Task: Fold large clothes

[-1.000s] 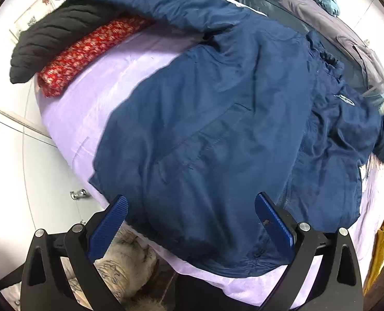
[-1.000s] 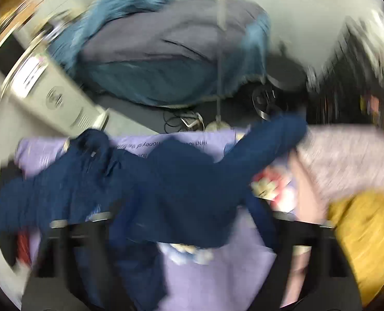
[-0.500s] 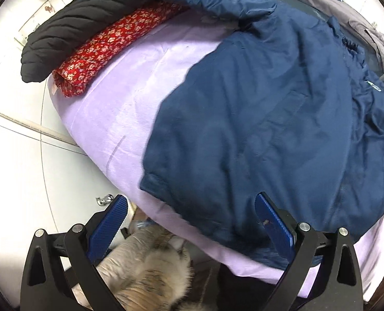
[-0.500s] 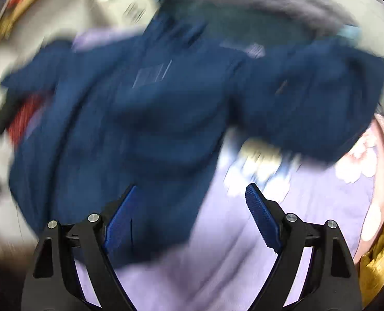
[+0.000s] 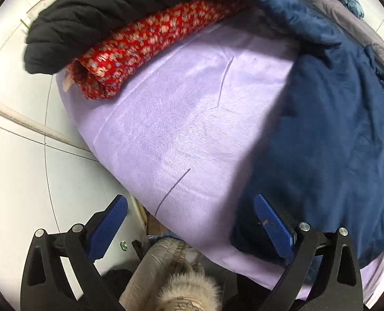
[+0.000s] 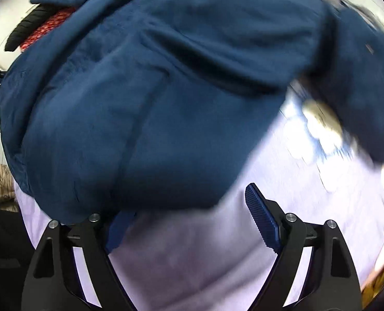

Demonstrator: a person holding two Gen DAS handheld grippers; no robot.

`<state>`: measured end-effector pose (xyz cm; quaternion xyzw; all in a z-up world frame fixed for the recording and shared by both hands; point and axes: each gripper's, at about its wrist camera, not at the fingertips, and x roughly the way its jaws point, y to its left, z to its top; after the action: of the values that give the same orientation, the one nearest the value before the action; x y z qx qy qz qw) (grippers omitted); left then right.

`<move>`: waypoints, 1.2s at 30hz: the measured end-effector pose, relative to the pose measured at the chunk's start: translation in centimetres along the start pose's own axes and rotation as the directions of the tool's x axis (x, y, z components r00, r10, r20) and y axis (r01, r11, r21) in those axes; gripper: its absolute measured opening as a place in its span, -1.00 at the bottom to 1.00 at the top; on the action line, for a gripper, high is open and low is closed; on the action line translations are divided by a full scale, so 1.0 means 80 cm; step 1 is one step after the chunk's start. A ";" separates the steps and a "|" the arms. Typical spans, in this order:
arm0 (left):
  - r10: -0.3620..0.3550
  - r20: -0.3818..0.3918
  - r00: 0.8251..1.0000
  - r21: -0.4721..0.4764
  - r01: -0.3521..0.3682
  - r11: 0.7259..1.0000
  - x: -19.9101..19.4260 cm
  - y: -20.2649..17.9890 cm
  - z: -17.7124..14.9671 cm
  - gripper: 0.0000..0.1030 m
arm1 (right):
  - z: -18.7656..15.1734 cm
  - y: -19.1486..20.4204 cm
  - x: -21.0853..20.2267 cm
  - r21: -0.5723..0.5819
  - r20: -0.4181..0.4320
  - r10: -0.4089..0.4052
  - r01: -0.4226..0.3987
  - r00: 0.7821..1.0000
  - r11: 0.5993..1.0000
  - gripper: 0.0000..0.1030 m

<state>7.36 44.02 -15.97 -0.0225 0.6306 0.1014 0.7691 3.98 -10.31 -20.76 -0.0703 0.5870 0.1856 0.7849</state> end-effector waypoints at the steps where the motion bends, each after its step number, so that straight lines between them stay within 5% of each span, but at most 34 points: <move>1: -0.017 -0.016 1.000 -0.006 0.017 1.000 0.008 -0.002 0.001 0.88 | 0.007 0.006 0.005 -0.010 -0.004 0.002 -0.002 1.000 1.000 0.60; 5: -0.137 -0.031 0.990 -0.039 0.135 0.990 0.017 -0.025 0.001 0.88 | 0.025 0.014 0.022 0.053 -0.012 0.018 -0.017 1.000 0.998 0.40; 9: -0.241 -0.049 0.969 -0.097 0.236 0.967 0.028 -0.044 0.003 0.84 | 0.028 0.010 0.017 0.141 -0.008 0.061 -0.059 0.998 0.988 -0.29; 13: -0.322 -0.063 0.945 -0.120 0.313 0.942 0.024 -0.059 0.009 -0.19 | 0.033 0.007 -0.011 0.233 -0.015 0.142 -0.134 0.990 0.963 -0.52; 15: -0.307 -0.059 0.950 -0.077 0.303 0.950 0.009 -0.069 0.015 -0.37 | 0.037 0.008 -0.042 0.278 -0.003 0.215 -0.205 0.977 0.938 -0.59; 19: -0.326 0.031 0.945 -0.020 0.327 0.945 -0.056 -0.067 0.029 -0.65 | 0.036 0.010 -0.124 0.316 0.029 0.380 -0.369 0.925 0.874 -0.79; 23: -0.259 0.105 0.960 -0.064 0.267 0.962 -0.091 -0.028 0.043 -0.66 | 0.013 -0.023 -0.192 0.424 0.122 0.527 -0.524 0.841 0.738 -0.97; 24: -0.231 0.088 0.969 -0.074 0.238 0.969 -0.086 -0.020 0.044 -0.66 | 0.004 -0.031 -0.193 0.454 0.144 0.546 -0.545 0.825 0.705 -0.97; 25: -0.205 0.064 0.977 -0.087 0.210 0.974 -0.078 -0.013 0.043 -0.59 | -0.005 -0.044 -0.190 0.485 0.153 0.505 -0.510 0.850 0.711 -0.96; 26: -0.184 0.042 0.982 -0.107 0.187 0.976 -0.070 -0.009 0.040 -0.32 | -0.014 -0.057 -0.191 0.500 0.143 0.448 -0.455 0.883 0.737 -0.88; 27: -0.186 0.032 0.982 -0.121 0.188 0.975 -0.065 -0.008 0.038 -0.11 | -0.021 -0.062 -0.181 0.515 0.114 0.365 -0.369 0.924 0.774 -0.52; 28: -0.205 0.033 0.978 -0.126 0.208 0.970 -0.064 -0.007 0.033 0.32 | -0.026 -0.063 -0.165 0.515 0.078 0.322 -0.315 0.943 0.797 -0.12; 29: -0.217 0.042 0.975 -0.122 0.220 0.968 -0.064 -0.009 0.029 0.57 | -0.028 -0.059 -0.147 0.515 0.057 0.314 -0.297 0.948 0.804 0.59; 32: -0.181 0.039 0.983 -0.075 0.184 0.980 -0.062 -0.022 0.018 0.81 | -0.043 -0.055 -0.103 0.512 0.016 0.280 -0.248 0.960 0.822 0.63; 36: -0.182 -0.001 0.983 -0.034 0.182 0.983 -0.049 -0.029 -0.001 0.87 | -0.074 -0.050 -0.059 0.503 0.005 0.284 -0.247 0.959 0.828 0.63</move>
<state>7.03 41.24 -12.40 -0.0934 0.6255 0.0413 0.7735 -0.97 -16.90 -18.51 0.2105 0.6461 0.1324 0.7216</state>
